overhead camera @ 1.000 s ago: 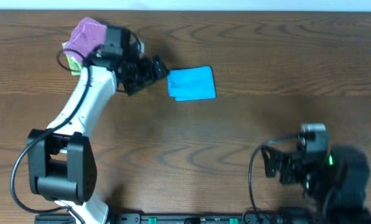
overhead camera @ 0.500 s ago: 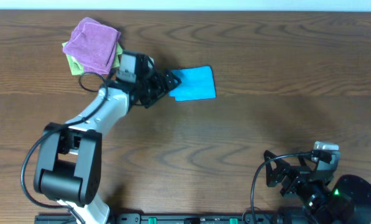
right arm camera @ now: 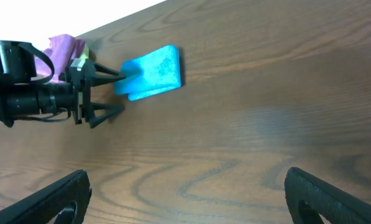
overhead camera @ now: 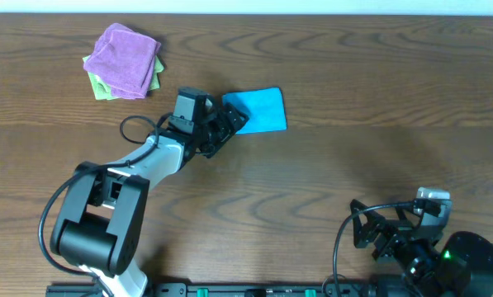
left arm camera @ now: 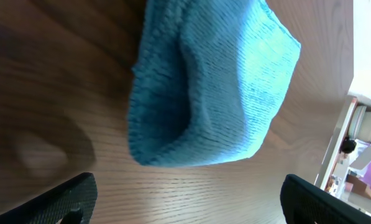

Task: Fold the cloth
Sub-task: 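Move the left gripper down to the folded blue cloth, then grasp the left edge of the folded blue cloth with the left gripper, then lift the blue cloth and carry it left onto the pink cloth stack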

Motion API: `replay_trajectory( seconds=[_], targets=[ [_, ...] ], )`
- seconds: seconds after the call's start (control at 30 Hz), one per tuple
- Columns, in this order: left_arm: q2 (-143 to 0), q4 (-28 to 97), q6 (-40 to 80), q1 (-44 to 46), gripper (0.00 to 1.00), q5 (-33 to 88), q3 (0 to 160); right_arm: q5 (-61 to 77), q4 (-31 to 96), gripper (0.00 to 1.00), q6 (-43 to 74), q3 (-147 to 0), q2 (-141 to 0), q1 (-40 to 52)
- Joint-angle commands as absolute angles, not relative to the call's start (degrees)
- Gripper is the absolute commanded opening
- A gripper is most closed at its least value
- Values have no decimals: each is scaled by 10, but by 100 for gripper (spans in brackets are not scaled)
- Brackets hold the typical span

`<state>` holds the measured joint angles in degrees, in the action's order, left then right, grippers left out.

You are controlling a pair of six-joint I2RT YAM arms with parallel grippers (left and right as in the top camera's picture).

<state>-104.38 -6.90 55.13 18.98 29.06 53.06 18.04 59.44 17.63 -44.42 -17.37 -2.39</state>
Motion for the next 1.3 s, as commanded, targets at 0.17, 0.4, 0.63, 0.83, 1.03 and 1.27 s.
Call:
replay_trajectory(
  seconds=[0.17,0.4,0.63,0.83,1.03,1.27],
  targets=[
    [-1085,-119,595,206,95,268,529,182,597,99,186,-441,-172,-28],
    [-1123,-175,622,208,95,249,529,182,597,99,186,-441,-172,-28],
    [-1177,-241,635,221,81,250,529,182,597,99,186,-441,-172,-28],
    [-1210,-289,635,226,6,257,530,182,597,99,186,-441,-172,-28],
    [-1200,-377,591,215,6,323,543,182,597,99,186,-441,-172,-28],
    [-1125,-247,550,165,6,348,659,182,597,99,186,-441,-172,-28]
  ],
)
